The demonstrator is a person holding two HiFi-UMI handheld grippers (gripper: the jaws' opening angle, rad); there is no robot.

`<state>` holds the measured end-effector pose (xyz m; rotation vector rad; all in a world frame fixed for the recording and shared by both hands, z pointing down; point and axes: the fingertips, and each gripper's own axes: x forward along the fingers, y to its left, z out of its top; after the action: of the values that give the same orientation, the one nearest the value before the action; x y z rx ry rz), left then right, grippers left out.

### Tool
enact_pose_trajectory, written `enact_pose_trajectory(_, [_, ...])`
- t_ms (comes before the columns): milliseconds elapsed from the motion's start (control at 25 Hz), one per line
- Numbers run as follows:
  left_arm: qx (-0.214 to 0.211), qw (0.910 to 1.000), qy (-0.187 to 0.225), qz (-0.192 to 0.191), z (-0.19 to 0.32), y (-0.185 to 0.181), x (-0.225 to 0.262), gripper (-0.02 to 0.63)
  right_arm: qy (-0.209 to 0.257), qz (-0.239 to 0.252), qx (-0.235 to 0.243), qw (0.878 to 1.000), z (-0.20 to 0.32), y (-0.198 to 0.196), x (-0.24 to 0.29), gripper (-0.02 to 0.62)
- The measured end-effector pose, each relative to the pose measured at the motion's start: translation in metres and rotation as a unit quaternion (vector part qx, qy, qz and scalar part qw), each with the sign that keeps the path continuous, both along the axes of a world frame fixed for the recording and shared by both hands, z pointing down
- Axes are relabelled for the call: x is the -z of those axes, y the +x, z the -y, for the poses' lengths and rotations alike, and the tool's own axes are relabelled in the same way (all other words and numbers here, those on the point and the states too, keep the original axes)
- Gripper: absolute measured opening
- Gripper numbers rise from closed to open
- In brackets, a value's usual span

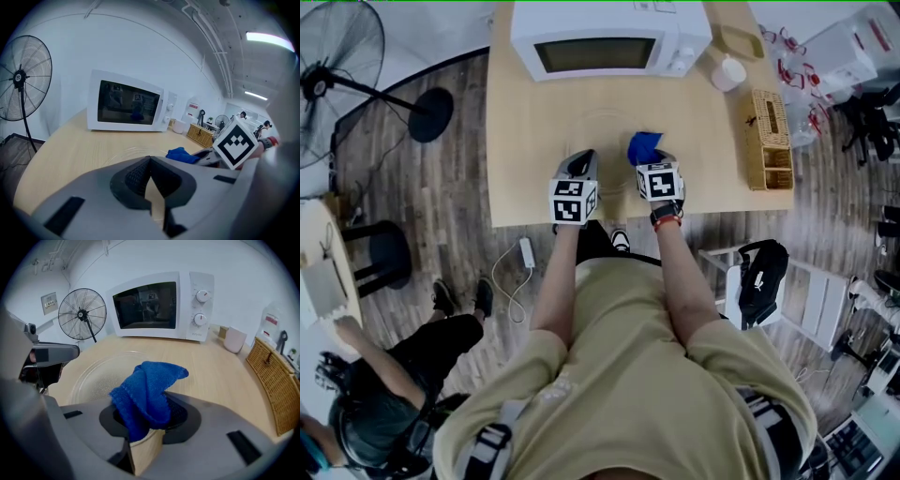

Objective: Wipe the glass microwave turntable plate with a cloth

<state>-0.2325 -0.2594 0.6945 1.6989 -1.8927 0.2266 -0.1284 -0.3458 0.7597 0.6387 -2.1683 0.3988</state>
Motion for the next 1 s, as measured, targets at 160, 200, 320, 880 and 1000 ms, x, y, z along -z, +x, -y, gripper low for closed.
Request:
enact_pose_trajectory(160, [0.022, 0.9997, 0.0, 0.006, -0.019, -0.014, 0.003, 0.017, -0.028, 0.026, -0.006, 0.999, -0.013, -0.008, 0.004, 0.135])
enact_pose_trajectory(200, [0.029, 0.9995, 0.0, 0.006, -0.024, -0.018, 0.003, 0.017, -0.037, 0.034, -0.001, 0.999, -0.019, -0.015, 0.006, 0.135])
enact_pose_trajectory(320, [0.048, 0.9988, -0.003, 0.009, -0.041, -0.026, 0.004, 0.018, -0.05, 0.061, 0.025, 0.997, -0.038, -0.041, 0.015, 0.135])
enact_pose_trajectory(880, [0.127, 0.9917, -0.015, 0.006, -0.109, -0.057, 0.004, 0.018, -0.101, 0.094, 0.139, 0.981, -0.133, -0.105, 0.018, 0.135])
enact_pose_trajectory(1000, [0.131, 0.9912, -0.017, 0.006, -0.115, -0.056, 0.004, 0.018, -0.106, 0.098, 0.153, 0.978, -0.142, -0.112, 0.019, 0.135])
